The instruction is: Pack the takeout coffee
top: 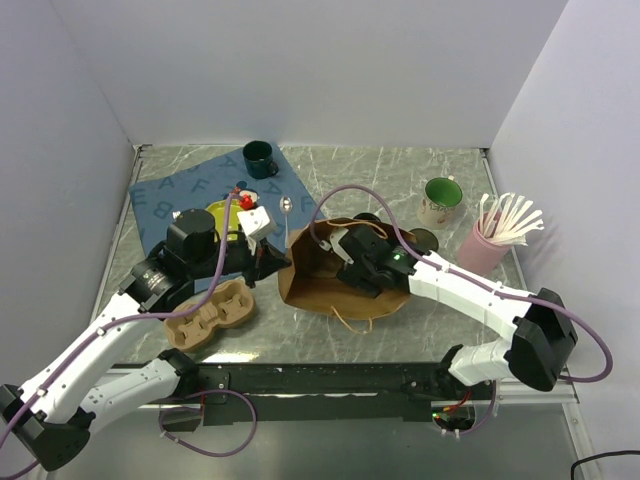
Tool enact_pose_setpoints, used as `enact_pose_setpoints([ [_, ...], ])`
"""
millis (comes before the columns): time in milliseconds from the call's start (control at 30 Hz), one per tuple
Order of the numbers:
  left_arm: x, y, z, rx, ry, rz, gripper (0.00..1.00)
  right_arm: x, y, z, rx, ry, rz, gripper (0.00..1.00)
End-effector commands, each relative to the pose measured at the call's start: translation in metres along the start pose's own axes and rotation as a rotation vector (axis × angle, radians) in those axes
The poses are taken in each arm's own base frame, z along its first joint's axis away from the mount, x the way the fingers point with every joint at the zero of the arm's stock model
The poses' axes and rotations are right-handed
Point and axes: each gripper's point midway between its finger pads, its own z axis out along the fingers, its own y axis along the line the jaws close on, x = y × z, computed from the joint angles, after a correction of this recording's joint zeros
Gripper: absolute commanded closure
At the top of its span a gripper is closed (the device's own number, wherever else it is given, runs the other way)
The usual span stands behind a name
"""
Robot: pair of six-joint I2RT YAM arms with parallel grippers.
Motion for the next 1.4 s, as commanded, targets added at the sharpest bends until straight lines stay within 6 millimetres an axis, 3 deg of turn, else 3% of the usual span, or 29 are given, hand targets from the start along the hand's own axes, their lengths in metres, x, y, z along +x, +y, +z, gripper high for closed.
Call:
enact_pose_setpoints([
  [0, -0.014, -0.015, -0.004, 0.056, -0.013, -0.024, 0.99, 0.006, -0.015, -0.019, 0.028, -0.009, 0.075, 0.00],
  [700, -0.024, -0.014, 0.002, 0.062, 0.012, -0.102, 0.99, -0.002, -0.005, -0.033, -0.073, -0.052, 0.073, 0.00],
  [1367, -0.021, -0.014, 0.003, 0.057, 0.025, -0.126, 0.99, -0.019, -0.014, -0.045, -0.075, -0.096, 0.092, 0.00],
])
